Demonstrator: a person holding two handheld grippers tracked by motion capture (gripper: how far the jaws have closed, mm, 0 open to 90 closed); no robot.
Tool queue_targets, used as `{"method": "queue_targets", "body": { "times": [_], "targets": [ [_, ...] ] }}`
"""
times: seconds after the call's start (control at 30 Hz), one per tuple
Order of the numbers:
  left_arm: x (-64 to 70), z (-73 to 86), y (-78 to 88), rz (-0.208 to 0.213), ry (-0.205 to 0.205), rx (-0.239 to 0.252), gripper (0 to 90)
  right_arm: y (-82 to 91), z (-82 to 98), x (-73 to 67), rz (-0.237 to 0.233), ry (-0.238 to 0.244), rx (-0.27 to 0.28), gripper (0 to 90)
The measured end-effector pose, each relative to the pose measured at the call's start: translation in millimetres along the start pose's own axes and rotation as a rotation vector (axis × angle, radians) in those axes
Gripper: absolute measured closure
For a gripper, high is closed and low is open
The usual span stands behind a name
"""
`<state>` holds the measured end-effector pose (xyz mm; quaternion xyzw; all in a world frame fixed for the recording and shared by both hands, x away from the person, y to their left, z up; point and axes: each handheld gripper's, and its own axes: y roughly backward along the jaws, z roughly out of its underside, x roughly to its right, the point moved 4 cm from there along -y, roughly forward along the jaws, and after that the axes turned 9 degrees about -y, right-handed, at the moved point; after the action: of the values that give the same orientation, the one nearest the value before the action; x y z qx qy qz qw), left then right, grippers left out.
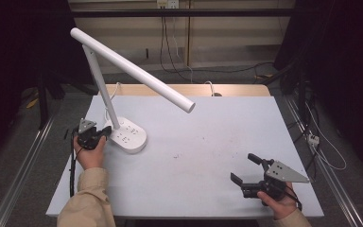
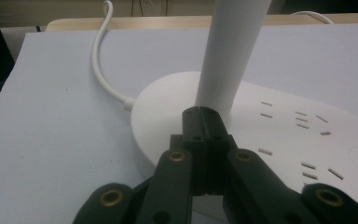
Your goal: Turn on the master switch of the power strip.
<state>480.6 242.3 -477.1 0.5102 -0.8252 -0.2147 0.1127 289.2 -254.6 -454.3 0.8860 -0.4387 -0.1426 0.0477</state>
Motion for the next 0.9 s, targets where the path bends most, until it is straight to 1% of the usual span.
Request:
{"method": "queue_targets", "body": {
  "times": [0.07, 0.2, 0.33, 0.57, 0.63, 0.73, 0.8, 0.83, 0.9],
  "targets": [
    [-0.1, 0.1, -0.1, -0.003, -0.002, -0.003, 90.0, 0.0, -0.1, -0.2, 0.001, 0.001, -0.001, 4.5],
    [1.1, 0.3, -0.4, -0.007, -0.026, -0.003, 90.0, -0.1, -0.1, -0.1, 0.001, 0.001, -0.001, 4.5],
    [2.1, -0.1, -0.7, -0.016, -0.035, -0.011, 90.0, -0.2, -0.3, -0.7, -0.001, 0.003, 0.000, 4.5],
    [2.3, 0.1, -1.0, -0.020, -0.031, -0.013, 90.0, -0.3, -0.5, -1.6, -0.003, 0.002, 0.001, 4.5],
    [2.3, 0.2, -1.3, -0.021, -0.021, -0.011, 90.0, -0.3, -0.6, -1.9, -0.005, 0.005, 0.002, 4.5],
    [2.5, 0.1, -1.6, -0.026, -0.027, -0.015, 90.0, -0.2, -0.6, -2.0, -0.006, 0.007, 0.001, 4.5],
    [1.2, 0.9, -1.5, -0.014, -0.007, -0.011, 90.0, -0.2, -0.6, -2.0, -0.007, 0.007, 0.001, 4.5],
    [0.9, 1.0, -1.5, -0.012, -0.004, -0.009, 90.0, 0.0, -0.9, -1.8, -0.004, 0.004, 0.003, 4.5],
    [1.8, 0.3, -1.8, -0.019, -0.011, -0.017, 90.0, 0.1, -0.9, -1.5, -0.005, 0.004, 0.002, 4.5]
  ]
}}
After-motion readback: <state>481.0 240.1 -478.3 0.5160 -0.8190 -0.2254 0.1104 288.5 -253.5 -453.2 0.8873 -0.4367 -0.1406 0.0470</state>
